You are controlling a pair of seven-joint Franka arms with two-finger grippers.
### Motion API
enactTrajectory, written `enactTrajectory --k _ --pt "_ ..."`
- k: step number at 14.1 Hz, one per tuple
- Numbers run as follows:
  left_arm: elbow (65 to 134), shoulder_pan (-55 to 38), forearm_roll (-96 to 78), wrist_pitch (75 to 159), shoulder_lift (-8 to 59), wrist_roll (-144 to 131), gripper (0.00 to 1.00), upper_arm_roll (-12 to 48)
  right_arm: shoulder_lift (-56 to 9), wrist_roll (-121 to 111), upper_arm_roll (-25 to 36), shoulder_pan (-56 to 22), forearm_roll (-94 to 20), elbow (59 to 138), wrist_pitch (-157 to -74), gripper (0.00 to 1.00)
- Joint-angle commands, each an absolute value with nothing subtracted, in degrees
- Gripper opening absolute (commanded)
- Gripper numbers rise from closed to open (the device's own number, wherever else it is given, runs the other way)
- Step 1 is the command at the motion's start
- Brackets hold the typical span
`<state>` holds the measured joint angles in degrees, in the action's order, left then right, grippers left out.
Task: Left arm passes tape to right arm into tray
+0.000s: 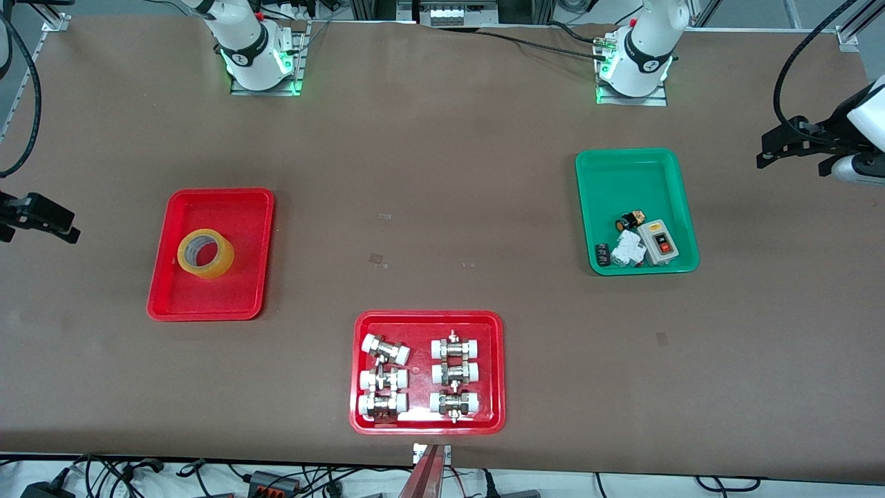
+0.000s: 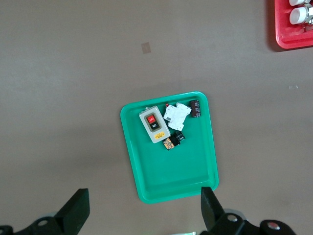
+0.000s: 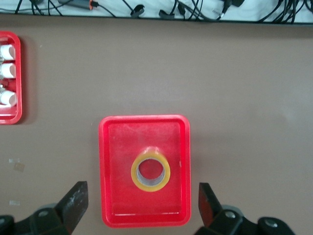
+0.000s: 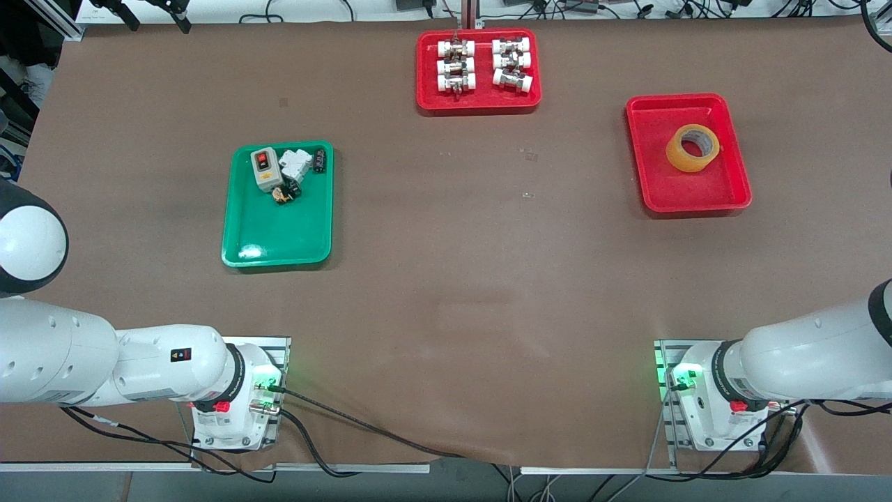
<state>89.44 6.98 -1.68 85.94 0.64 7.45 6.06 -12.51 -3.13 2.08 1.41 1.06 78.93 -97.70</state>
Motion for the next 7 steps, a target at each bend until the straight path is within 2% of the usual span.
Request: enactTrajectory --k 1,4,7 --pt "88.9 6.6 -1.1 85.2 0.8 8.0 1.00 6.5 -5.7 -3.4 1.8 1.3 1.1 89.0 -99.1 1.00" --pt "88.9 6.6 -1.1 85.2 0.9 8.0 1.00 6.5 1.5 -3.4 1.8 1.3 0.6 99.0 -102.7 1.00" --pt "88.8 6.6 -1.1 85.2 0.9 8.0 1.00 6.5 2.3 -3.6 1.8 1.2 0.7 99.1 -98.3 1.00"
